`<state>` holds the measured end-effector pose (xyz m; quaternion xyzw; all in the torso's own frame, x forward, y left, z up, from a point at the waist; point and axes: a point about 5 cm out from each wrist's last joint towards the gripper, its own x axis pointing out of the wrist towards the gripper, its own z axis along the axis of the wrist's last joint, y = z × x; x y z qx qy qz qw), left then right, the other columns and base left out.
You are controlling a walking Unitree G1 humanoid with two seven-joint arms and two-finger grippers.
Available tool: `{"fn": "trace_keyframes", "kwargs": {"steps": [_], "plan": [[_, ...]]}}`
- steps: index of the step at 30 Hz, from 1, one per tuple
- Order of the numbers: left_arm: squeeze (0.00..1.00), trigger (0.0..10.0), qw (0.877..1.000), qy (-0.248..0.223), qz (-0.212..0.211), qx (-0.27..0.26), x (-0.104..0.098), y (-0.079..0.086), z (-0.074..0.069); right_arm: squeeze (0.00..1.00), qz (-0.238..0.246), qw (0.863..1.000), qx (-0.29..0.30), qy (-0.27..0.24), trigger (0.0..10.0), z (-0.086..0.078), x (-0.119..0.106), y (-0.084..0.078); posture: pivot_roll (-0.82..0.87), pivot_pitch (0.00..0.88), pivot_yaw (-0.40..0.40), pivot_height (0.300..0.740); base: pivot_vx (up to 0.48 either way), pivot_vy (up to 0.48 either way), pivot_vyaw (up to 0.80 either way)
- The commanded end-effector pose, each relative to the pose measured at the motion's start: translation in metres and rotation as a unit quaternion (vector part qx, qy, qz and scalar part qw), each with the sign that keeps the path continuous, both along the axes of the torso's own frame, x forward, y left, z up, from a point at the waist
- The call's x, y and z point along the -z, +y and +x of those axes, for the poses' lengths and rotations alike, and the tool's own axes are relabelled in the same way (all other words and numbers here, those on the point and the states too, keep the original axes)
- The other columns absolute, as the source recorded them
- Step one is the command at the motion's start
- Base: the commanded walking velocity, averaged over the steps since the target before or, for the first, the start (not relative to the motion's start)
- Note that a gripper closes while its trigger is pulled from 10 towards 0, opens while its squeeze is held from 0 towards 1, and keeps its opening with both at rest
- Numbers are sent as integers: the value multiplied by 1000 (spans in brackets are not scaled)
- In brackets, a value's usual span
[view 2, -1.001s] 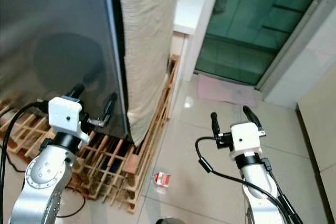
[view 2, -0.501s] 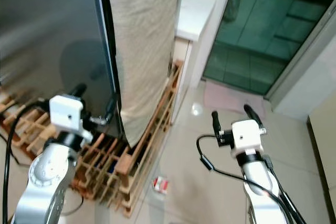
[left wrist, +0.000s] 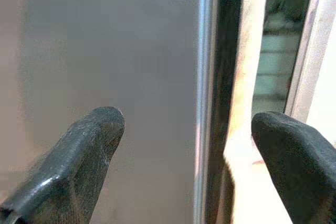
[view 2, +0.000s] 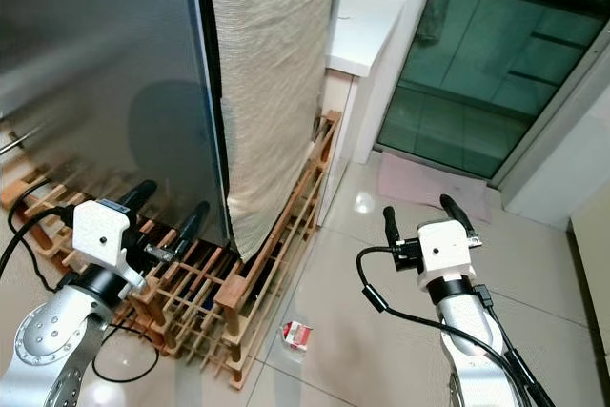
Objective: Restocking fridge
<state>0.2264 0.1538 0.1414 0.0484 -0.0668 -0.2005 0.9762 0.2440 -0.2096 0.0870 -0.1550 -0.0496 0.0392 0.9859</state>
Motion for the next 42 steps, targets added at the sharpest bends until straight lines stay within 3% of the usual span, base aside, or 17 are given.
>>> {"fn": "trace_keyframes", "kwargs": {"steps": [1, 9, 13, 21, 25, 27, 30, 37, 42], "plan": [[0, 10000, 1000, -15, -8, 26, -10, -13, 0, 0, -3, 1000, 4, 0, 10000, 1, 0, -3, -35, 0, -87, 732, 0, 0, 0], [0, 10000, 996, 0, -34, 81, -16, -24, -8, 0, -4, 1000, 8, -3, 10000, 3, -1, -6, -41, 0, -87, 732, 0, 0, 0], [0, 10000, 996, -5, -28, 84, -18, -23, -9, 0, -4, 1000, 11, -3, 10000, 4, -1, -8, -39, 0, -89, 732, 0, 0, 0], [0, 10000, 995, -9, -23, 95, -23, -25, -10, 0, -2, 1000, 12, -4, 10000, 7, -1, -7, -36, 0, -88, 732, 0, -480, 0], [0, 10000, 998, -10, -14, 68, -21, -22, -3, 0, -2, 1000, 11, -5, 10000, 7, -1, -6, -39, 0, -85, 732, 0, -110, 0], [0, 10000, 999, -2, -1, 40, -18, -23, 10, 0, 0, 1000, 8, -8, 10000, 8, -2, -2, -41, 0, -82, 732, 0, 0, 0], [0, 10000, 1000, 1, -2, 25, -18, -25, 16, 0, 1, 1000, 7, -10, 10000, 9, -3, 0, -45, 0, -81, 732, 0, 0, 0], [0, 10000, 998, 21, -39, -45, -18, -21, 35, 0, 0, 1000, 8, -13, 10000, 9, -5, 0, -56, 0, -79, 732, 0, 0, 0], [0, 10000, 995, 17, -59, -73, -22, -19, 37, 0, 0, 1000, 9, -11, 10000, 8, -4, 0, -64, 0, -76, 732, 0, 0, 0]]}}
